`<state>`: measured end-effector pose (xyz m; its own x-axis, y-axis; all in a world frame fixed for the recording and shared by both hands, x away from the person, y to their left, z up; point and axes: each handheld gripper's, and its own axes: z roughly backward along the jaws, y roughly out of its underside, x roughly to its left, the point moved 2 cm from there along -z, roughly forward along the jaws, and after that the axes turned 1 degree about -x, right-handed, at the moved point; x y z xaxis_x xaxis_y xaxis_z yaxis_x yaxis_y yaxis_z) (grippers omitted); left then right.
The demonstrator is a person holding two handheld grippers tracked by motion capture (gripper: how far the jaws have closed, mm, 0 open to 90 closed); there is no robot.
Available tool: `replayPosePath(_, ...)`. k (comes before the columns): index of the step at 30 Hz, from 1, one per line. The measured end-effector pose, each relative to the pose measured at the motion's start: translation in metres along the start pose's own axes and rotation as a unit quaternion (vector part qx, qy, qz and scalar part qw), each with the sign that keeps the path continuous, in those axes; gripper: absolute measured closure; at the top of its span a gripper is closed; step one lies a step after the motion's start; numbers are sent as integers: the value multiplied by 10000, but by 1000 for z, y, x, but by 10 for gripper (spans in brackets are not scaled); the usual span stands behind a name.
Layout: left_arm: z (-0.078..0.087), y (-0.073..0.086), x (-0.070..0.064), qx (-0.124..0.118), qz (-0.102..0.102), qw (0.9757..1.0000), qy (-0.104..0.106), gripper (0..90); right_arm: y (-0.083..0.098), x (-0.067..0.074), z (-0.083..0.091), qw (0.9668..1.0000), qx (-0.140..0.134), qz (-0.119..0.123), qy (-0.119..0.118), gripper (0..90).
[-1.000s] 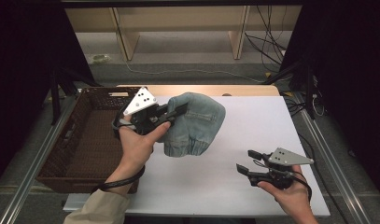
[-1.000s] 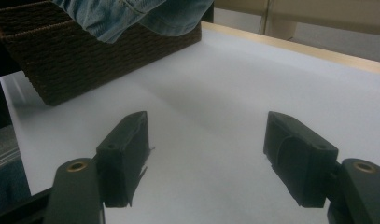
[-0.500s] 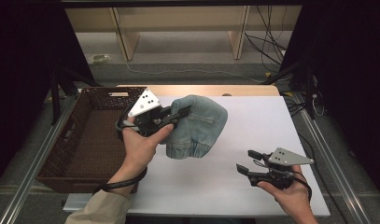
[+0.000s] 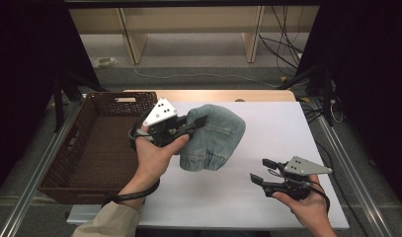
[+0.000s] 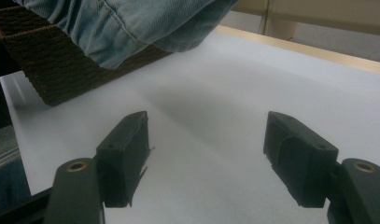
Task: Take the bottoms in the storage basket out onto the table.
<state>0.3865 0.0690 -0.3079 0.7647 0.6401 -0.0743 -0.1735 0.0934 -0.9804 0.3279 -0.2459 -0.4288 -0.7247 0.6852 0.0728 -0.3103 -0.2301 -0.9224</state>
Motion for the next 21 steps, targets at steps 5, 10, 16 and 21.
replayPosePath(5, -4, 3, -1, 49, 4, 10000, 17, 764, 0, 0, 0, 10000, 5, -12, -5, 322)
replayPosePath(10, -6, 6, -3, 98, 4, 9999, 25, 764, 0, 0, 0, 10000, 4, -11, -5, 323)
replayPosePath(16, -11, 10, -5, 163, -3, 9999, 54, 764, 0, 0, 0, 10000, 8, -7, -7, 323)
replayPosePath(21, -16, 14, -7, 220, -9, 9997, 89, 764, 0, 0, 0, 10000, 10, -14, -9, 323)
